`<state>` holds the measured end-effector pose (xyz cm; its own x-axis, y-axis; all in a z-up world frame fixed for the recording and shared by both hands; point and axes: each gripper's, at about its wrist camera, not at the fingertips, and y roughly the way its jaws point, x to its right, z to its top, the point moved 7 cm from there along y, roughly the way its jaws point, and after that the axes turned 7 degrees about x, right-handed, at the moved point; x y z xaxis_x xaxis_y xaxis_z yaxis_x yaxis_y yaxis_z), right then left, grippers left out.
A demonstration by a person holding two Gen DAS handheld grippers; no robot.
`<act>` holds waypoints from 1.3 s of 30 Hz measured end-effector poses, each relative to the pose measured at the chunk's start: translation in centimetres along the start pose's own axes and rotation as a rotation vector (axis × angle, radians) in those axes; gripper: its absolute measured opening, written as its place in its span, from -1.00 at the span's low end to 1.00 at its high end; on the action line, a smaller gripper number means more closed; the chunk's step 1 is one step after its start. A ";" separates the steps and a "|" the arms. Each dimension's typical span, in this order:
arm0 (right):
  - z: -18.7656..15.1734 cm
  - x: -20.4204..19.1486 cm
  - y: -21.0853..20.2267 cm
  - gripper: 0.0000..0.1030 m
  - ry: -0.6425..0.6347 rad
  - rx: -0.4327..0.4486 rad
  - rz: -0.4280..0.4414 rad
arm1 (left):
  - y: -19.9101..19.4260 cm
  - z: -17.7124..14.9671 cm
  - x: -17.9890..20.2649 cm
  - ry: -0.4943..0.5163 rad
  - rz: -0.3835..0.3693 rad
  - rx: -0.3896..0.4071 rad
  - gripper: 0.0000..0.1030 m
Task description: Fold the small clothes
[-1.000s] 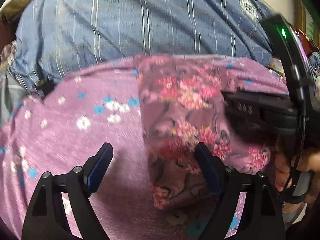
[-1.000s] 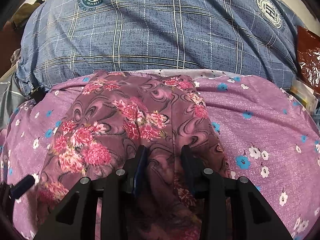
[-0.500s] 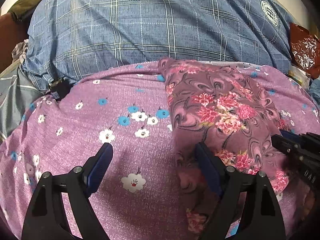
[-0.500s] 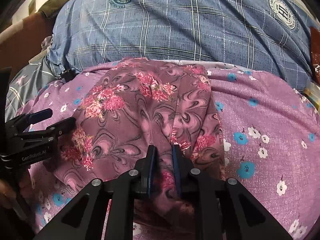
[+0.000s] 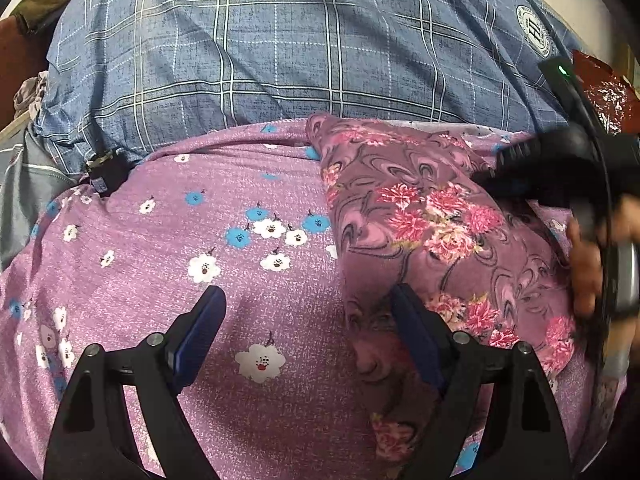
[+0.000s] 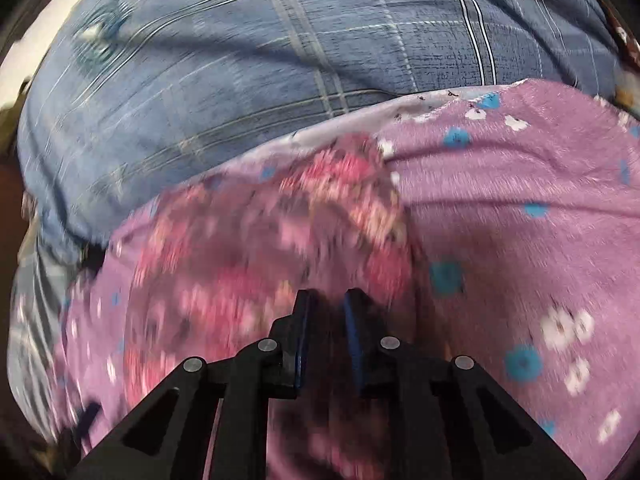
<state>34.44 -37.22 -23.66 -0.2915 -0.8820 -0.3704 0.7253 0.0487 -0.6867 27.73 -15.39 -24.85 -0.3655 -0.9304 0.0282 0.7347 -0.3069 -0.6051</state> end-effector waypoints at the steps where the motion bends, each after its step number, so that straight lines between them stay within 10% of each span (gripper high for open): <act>1: 0.6 0.1 0.2 -0.67 0.028 -0.008 -0.009 | 0.0 0.0 0.0 0.004 -0.002 -0.001 0.66; 11: 2.3 -7.9 0.0 -0.56 -0.035 0.025 0.277 | 0.3 -0.9 -0.2 0.021 -0.034 -0.004 0.91; 16: 0.0 -8.6 5.1 -0.61 -0.084 -0.053 0.213 | 0.8 -1.5 -0.6 -0.020 -0.055 -0.045 1.00; 28: -0.8 -3.3 -6.4 -0.52 -0.021 0.086 0.208 | 0.8 -1.2 -1.1 -0.076 -0.060 -0.123 1.00; 35: -5.7 1.4 -11.8 -0.51 0.020 0.168 0.136 | -4.5 2.4 -0.8 -0.039 0.031 0.165 1.00; 39: -8.0 3.4 -9.5 -0.53 0.054 0.051 0.081 | -0.8 -0.8 0.5 0.006 0.038 -0.042 1.00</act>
<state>21.54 -36.96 -23.45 -0.2628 -0.8497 -0.4572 0.7779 0.0937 -0.6213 26.52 -15.46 -25.01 -0.3415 -0.9399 0.0000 0.7236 -0.2629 -0.6381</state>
